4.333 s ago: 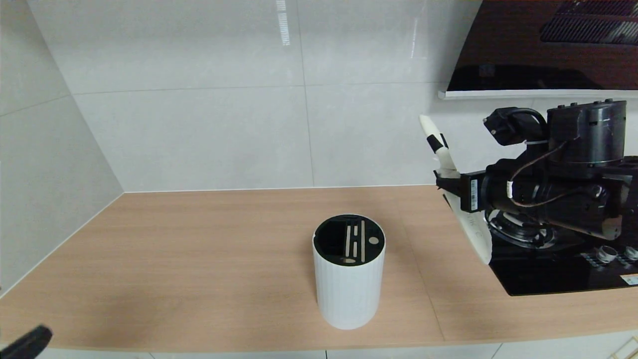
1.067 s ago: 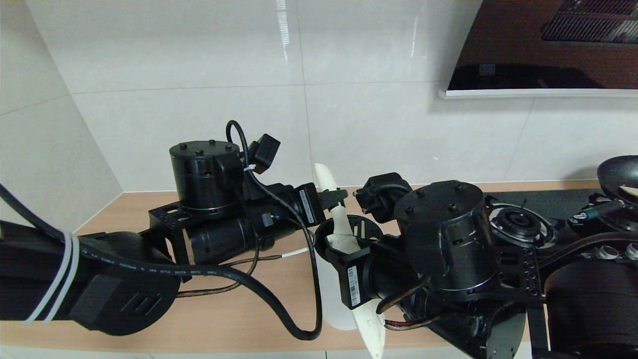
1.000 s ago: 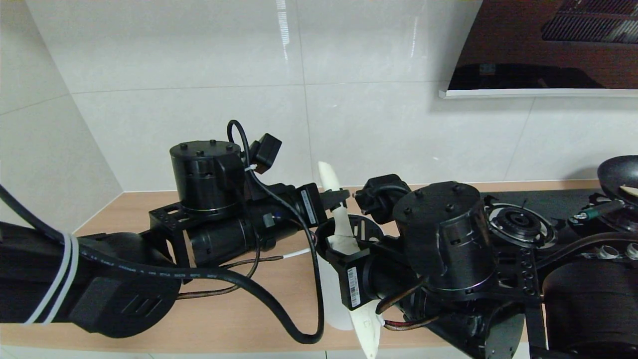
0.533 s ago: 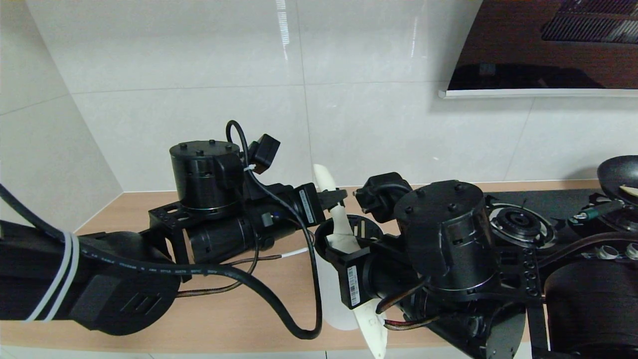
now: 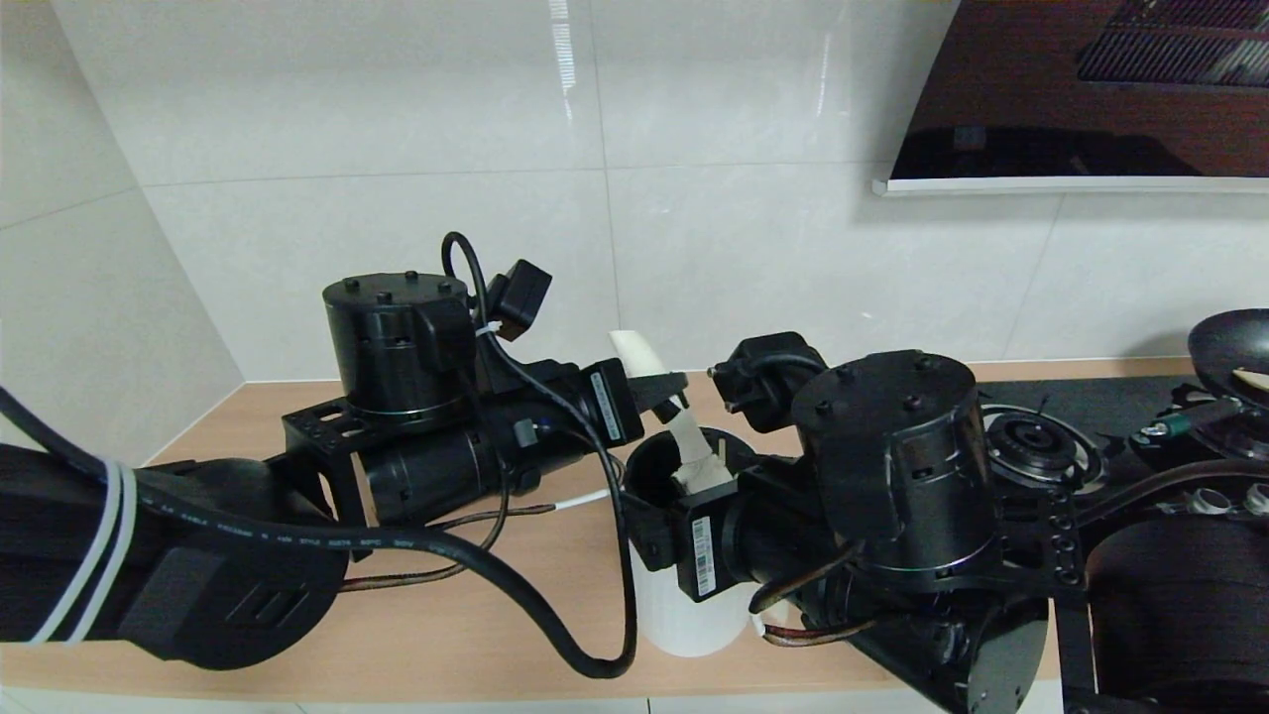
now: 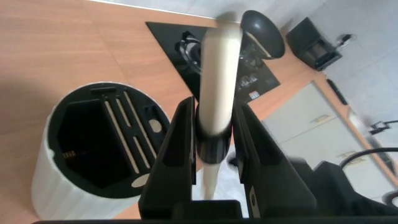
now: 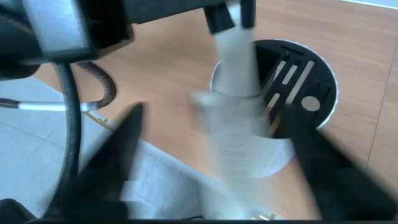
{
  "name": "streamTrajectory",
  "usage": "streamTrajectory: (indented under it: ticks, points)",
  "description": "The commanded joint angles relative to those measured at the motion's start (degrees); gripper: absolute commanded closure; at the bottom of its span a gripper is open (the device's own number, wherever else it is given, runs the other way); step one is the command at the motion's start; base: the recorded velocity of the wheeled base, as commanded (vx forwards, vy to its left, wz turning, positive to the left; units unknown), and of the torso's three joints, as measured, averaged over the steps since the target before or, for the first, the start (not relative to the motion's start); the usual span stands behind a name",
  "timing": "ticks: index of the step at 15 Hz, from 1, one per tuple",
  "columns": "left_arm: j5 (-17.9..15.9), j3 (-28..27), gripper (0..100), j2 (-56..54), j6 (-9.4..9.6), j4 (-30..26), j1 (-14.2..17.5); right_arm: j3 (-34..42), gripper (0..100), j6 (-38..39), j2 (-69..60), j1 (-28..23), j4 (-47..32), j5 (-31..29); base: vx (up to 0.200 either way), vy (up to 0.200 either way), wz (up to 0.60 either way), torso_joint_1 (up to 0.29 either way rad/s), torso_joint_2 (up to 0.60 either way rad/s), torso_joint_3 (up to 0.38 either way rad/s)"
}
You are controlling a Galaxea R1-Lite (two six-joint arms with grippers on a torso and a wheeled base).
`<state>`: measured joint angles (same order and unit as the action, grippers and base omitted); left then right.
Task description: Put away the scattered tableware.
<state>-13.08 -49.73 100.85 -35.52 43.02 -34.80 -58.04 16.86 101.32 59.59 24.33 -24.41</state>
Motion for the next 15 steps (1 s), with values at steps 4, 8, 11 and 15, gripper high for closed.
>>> streamTrajectory:
  ticks: [4,8,11,15]
  points:
    - [0.07,-0.02,100,-1.98,-0.16,0.05,0.26,0.21,0,-0.07,-3.32,-0.35,-0.16,-0.38,0.0,0.0,0.0,0.0,0.0,0.0]
    - [-0.02,-0.02,100,-5.49,-0.07,0.05,2.99,1.35,0,-0.69,-9.65,-4.13,-0.16,-0.29,0.0,0.0,0.0,0.0,0.0,0.0]
    - [-0.02,-0.2,100,-9.97,0.63,0.05,5.8,1.35,0,-2.27,-12.63,-8.52,-0.16,-0.2,0.0,0.0,0.0,0.0,0.0,0.0]
    - [0.16,0.16,100,-14.19,5.11,0.05,8.0,1.35,0,-2.36,-12.72,-8.96,-0.16,-0.2,0.0,0.0,0.0,0.0,0.0,0.0]
